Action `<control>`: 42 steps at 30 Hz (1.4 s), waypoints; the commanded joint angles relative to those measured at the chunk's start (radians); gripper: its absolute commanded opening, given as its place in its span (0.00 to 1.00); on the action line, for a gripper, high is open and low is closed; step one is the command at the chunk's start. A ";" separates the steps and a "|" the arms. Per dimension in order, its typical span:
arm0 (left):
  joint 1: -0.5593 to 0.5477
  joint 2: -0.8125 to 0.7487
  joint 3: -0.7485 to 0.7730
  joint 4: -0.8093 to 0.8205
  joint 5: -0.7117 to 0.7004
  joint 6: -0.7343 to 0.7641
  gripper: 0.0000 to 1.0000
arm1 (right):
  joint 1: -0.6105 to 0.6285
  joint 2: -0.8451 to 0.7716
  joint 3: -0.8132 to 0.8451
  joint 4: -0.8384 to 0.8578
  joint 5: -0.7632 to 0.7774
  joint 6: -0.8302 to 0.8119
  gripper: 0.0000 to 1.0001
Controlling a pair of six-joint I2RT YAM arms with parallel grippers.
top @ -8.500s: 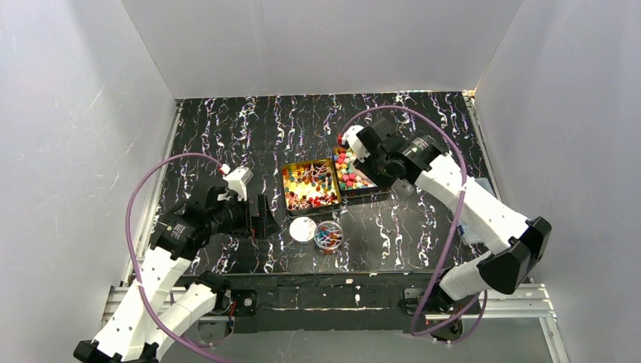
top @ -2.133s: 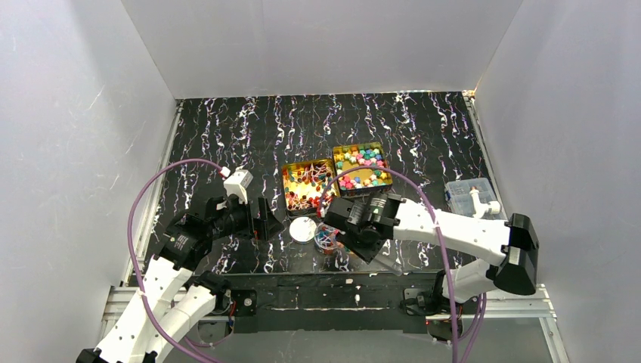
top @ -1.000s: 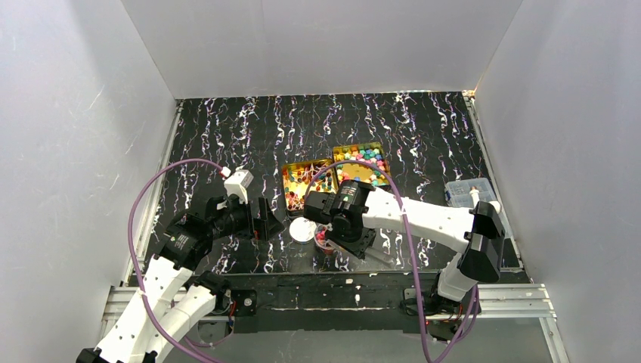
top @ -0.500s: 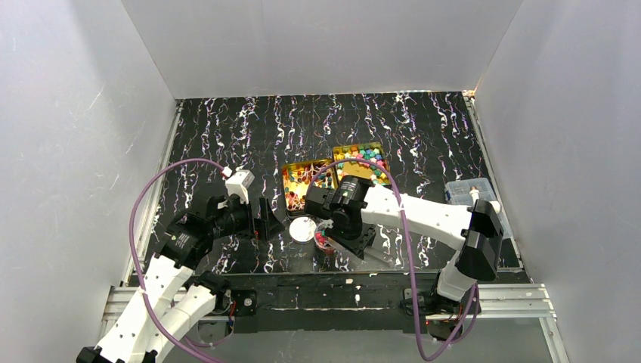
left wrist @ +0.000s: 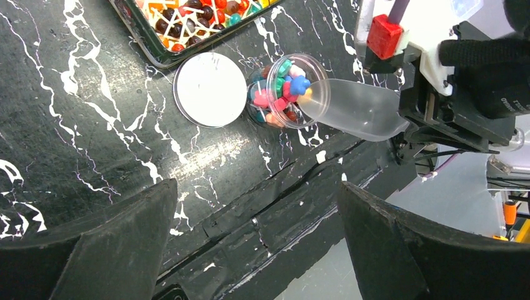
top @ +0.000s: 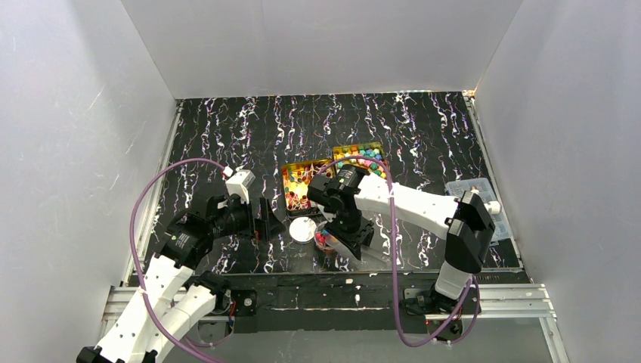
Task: Pack the candies
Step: Place the fake candies in the packing bottle, then adjust the spatula.
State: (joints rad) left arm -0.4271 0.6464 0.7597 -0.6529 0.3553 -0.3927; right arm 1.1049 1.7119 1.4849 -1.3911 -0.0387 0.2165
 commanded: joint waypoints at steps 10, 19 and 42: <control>0.003 0.030 -0.016 0.014 0.069 0.020 0.98 | -0.040 -0.073 -0.027 0.039 -0.078 -0.035 0.01; 0.003 0.094 0.019 0.007 0.145 0.010 0.98 | -0.039 -0.231 -0.077 0.115 -0.036 -0.040 0.01; 0.004 0.191 0.129 -0.009 0.335 -0.264 0.98 | 0.184 -0.501 -0.242 0.469 0.134 -0.293 0.01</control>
State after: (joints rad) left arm -0.4271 0.8371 0.8505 -0.6376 0.6487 -0.6006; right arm 1.2591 1.2457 1.2522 -1.0092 0.0357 0.0006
